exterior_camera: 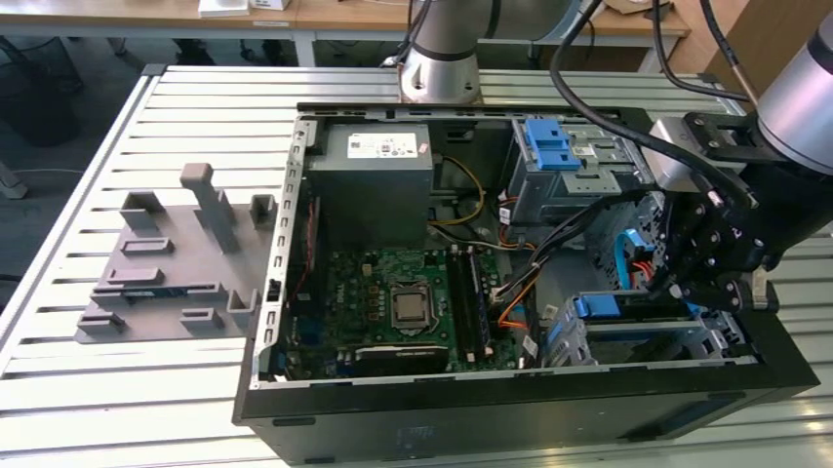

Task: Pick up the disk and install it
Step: 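Insert the first disk wire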

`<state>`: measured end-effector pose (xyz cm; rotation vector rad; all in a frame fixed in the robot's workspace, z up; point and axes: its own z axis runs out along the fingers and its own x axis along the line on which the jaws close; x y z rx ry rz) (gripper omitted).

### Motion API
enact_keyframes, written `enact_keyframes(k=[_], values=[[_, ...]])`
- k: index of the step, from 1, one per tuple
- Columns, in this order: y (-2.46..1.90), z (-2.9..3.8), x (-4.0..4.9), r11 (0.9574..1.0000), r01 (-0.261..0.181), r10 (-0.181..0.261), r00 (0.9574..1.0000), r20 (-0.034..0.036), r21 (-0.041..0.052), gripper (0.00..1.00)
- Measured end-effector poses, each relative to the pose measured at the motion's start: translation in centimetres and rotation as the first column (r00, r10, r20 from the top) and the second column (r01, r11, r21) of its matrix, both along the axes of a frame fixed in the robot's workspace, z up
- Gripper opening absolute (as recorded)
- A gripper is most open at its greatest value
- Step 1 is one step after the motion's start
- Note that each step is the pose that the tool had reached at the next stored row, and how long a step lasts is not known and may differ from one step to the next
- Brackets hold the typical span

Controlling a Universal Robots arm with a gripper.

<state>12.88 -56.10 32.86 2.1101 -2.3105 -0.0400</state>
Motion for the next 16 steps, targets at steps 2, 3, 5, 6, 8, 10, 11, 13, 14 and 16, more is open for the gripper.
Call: enact_keyframes(k=[2, 3, 5, 6, 8, 10, 11, 13, 14, 16], values=[[0.0, 0.05, 0.0, 1.0, 0.0, 0.0, 1.0, -0.0001, 0.0007, 0.16], [0.01, 0.14, 0.0, 1.0, 0.0, 0.0, 1.0, -0.0002, 0.0021, 0.16], [0.0, 0.5, -0.01, 1.0, 0.0, 0.0, 1.0, -0.0002, 0.0022, 0.16], [0.0, 0.76, -0.01, 1.0, 0.0, 0.0, 1.0, -0.0004, 0.0008, 0.16], [0.0, 0.79, 0.0, 1.0, 0.0, 0.0, 1.0, -0.0004, 0.0031, 0.16], [0.0, 0.79, 0.0, 1.0, 0.0, 0.0, 1.0, -0.0005, 0.0035, 0.16], [0.0, 0.79, 0.0, 1.0, 0.0, 0.0, 1.0, -0.0005, 0.0035, 0.16], [0.0, 0.77, 0.01, 1.0, 0.0, 0.0, 1.0, -0.0005, 0.0039, 0.16], [0.0, 0.77, 0.01, 1.0, 0.0, 0.0, 1.0, -0.0005, 0.0039, 0.16], [0.0, 0.73, 0.01, 1.0, -0.002, 0.002, 1.0, -0.0004, 0.004, 0.16]])
